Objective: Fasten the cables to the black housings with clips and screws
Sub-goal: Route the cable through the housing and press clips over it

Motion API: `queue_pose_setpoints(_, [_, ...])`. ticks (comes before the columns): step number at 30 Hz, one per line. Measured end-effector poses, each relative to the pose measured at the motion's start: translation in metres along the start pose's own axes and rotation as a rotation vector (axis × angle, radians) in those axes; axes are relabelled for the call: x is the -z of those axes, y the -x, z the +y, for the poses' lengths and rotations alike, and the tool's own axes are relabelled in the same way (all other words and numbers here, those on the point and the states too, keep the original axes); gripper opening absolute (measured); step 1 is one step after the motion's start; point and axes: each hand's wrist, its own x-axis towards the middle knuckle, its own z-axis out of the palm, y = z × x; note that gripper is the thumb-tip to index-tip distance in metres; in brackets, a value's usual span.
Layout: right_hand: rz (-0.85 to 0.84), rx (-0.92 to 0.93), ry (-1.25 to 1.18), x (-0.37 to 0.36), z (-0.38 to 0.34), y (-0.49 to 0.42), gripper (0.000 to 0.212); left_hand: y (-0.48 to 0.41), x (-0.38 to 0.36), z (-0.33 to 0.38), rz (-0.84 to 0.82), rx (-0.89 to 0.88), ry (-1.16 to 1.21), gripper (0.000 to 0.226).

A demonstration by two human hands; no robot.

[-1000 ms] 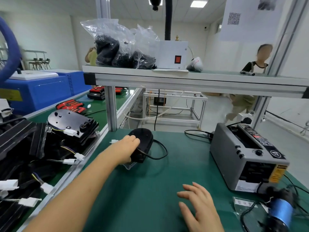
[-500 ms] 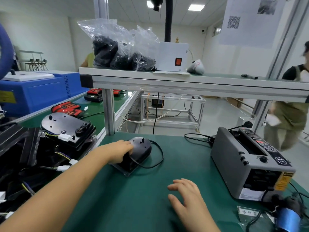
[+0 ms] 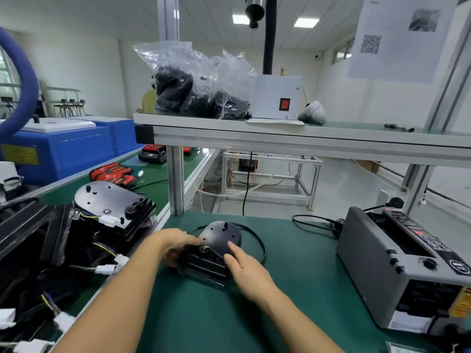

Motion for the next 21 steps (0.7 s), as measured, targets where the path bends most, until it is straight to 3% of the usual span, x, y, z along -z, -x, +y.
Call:
queue_pose_setpoints(3, [-0.019,-0.034,-0.005,-0.003,-0.003,-0.004,0.049,0.003,-0.009,-0.002,-0.009,0.014,-0.018,0.032])
queue_pose_setpoints(8, [0.102,-0.108,-0.052,0.004,0.000,0.009,0.037,0.011,-0.027,-0.013,-0.056,0.006,0.086,0.038])
queue_pose_setpoints(14, [0.273,-0.204,-0.170,0.012,0.015,0.035,0.025,0.037,-0.060,-0.013,-0.099,-0.095,0.325,0.027])
queue_pose_setpoints(18, [0.254,-0.254,-0.296,0.018,0.029,0.045,0.012,0.055,-0.081,-0.010,-0.126,-0.159,0.471,0.029])
queue_pose_setpoints(21, [0.206,-0.323,-0.377,0.027,0.035,0.050,0.035,0.066,-0.099,-0.013,-0.103,-0.219,0.510,0.025])
